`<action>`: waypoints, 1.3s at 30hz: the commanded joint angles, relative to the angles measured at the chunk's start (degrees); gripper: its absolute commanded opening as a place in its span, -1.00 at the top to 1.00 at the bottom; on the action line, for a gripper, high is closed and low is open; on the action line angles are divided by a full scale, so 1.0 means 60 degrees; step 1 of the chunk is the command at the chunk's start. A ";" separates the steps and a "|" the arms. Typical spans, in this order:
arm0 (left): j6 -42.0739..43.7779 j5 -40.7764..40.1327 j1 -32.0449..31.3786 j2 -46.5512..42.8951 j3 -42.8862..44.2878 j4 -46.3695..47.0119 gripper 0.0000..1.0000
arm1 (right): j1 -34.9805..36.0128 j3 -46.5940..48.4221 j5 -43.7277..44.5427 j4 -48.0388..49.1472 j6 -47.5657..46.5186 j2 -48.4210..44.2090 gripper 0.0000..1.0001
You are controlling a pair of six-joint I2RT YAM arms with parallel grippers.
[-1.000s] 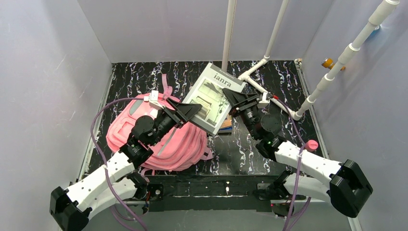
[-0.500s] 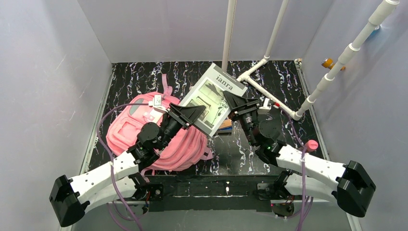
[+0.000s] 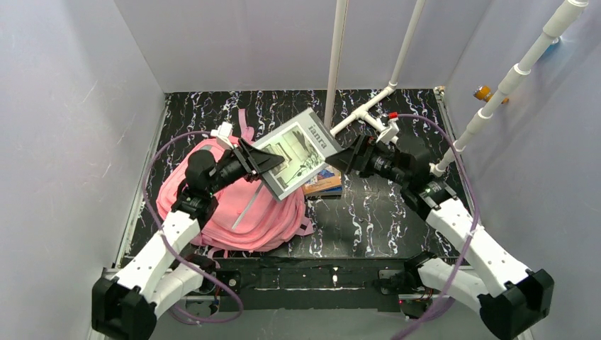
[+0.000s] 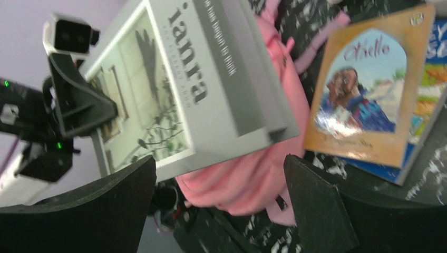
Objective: Pack the student bag
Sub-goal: Place the book in the student bag.
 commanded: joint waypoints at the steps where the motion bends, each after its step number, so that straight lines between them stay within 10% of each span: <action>1: -0.0110 0.4695 0.0827 0.0646 0.0919 -0.0463 0.65 | -0.2111 -0.0037 -0.5419 -0.1741 -0.1264 0.0267 -0.97; 8: 0.0029 0.6482 0.0855 0.1043 0.1324 -0.0483 0.60 | -0.3048 -0.0880 -0.7974 -0.0069 0.0016 0.0680 -0.97; 21: -0.0064 0.7413 0.0733 0.1582 0.1526 -0.0405 0.59 | -0.2835 -0.3005 -0.8570 0.8710 0.6987 0.0877 -0.97; 39: 0.0035 0.7729 0.0573 0.2186 0.2061 -0.0389 0.55 | -0.1283 -0.3231 -0.7945 0.8382 0.6432 0.0664 -0.52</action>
